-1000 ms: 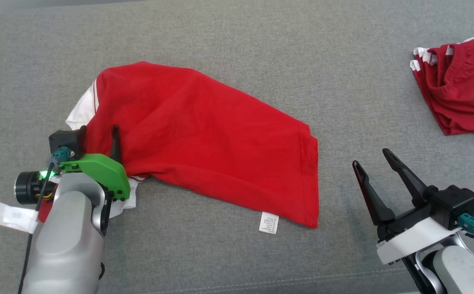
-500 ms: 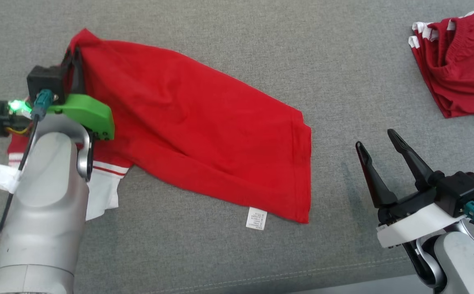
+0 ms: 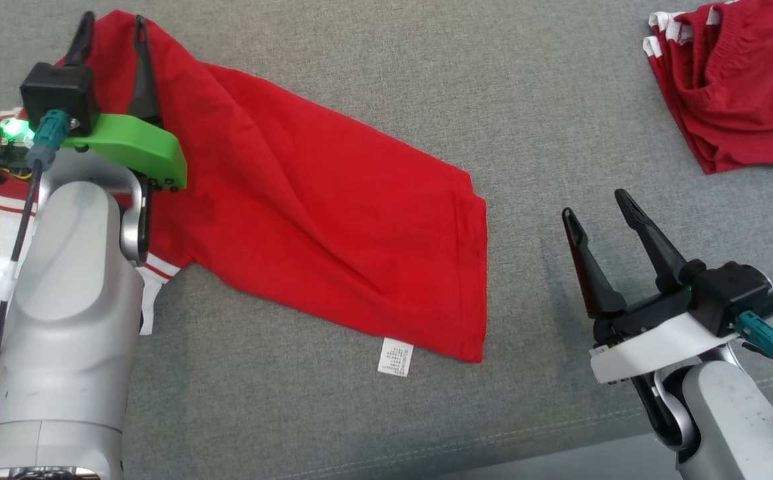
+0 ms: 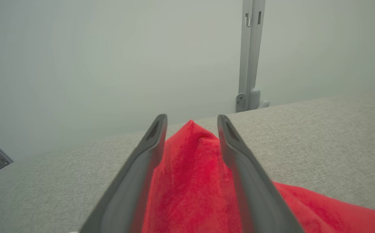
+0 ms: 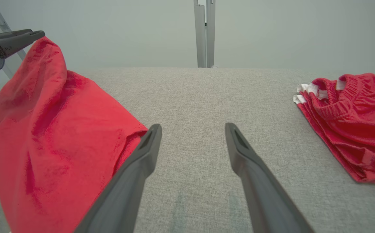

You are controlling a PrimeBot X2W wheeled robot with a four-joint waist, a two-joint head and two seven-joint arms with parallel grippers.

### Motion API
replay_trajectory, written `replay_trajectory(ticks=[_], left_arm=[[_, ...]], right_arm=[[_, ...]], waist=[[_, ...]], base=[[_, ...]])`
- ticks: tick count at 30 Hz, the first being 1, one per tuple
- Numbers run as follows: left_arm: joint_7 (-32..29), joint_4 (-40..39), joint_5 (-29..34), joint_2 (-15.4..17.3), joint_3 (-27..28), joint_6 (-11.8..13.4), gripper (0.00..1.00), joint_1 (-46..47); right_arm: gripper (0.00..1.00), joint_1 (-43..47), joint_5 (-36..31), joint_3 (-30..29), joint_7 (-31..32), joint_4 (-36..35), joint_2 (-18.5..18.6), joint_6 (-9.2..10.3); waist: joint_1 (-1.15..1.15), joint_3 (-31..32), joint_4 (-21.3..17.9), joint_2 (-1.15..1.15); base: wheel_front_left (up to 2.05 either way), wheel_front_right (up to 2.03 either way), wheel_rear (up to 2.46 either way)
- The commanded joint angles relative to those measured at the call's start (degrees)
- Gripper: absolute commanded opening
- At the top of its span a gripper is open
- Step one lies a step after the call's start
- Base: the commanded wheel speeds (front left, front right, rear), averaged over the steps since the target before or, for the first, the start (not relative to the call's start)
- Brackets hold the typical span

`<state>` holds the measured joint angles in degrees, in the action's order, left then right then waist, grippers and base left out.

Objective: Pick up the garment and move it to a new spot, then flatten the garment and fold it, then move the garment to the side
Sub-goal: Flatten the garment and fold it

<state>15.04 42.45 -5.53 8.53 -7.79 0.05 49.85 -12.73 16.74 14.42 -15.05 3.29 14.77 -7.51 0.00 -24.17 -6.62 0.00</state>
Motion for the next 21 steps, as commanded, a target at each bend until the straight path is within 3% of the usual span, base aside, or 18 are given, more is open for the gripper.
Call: replay_trajectory(ticks=[1, 9, 21], left_arm=[[0.2, -0.7, -0.8, 0.5, 0.8, -0.5, 1.00, -1.3], [0.2, -8.1, -3.4, 0.2, 3.8, -2.7, 1.00, -9.1], [0.1, -22.9, -4.4, -2.2, 6.5, -3.8, 1.00, -33.0]], right_arm=[[1.00, 0.2, -0.6, -0.9, -0.2, 0.2, -0.7, 0.05], [1.00, 3.6, -3.2, -7.6, -0.1, -1.7, -5.9, 0.05], [1.00, 10.2, -9.1, -12.2, -0.1, -5.0, -11.3, 0.05]], waist=[[0.00, 0.8, 0.5, 0.00], [0.00, 5.1, 3.3, 0.00], [0.00, 15.1, 8.1, 0.00]], base=[[0.00, 0.00, 0.00], [0.00, 0.00, 0.00], [0.00, 0.00, 0.00]])
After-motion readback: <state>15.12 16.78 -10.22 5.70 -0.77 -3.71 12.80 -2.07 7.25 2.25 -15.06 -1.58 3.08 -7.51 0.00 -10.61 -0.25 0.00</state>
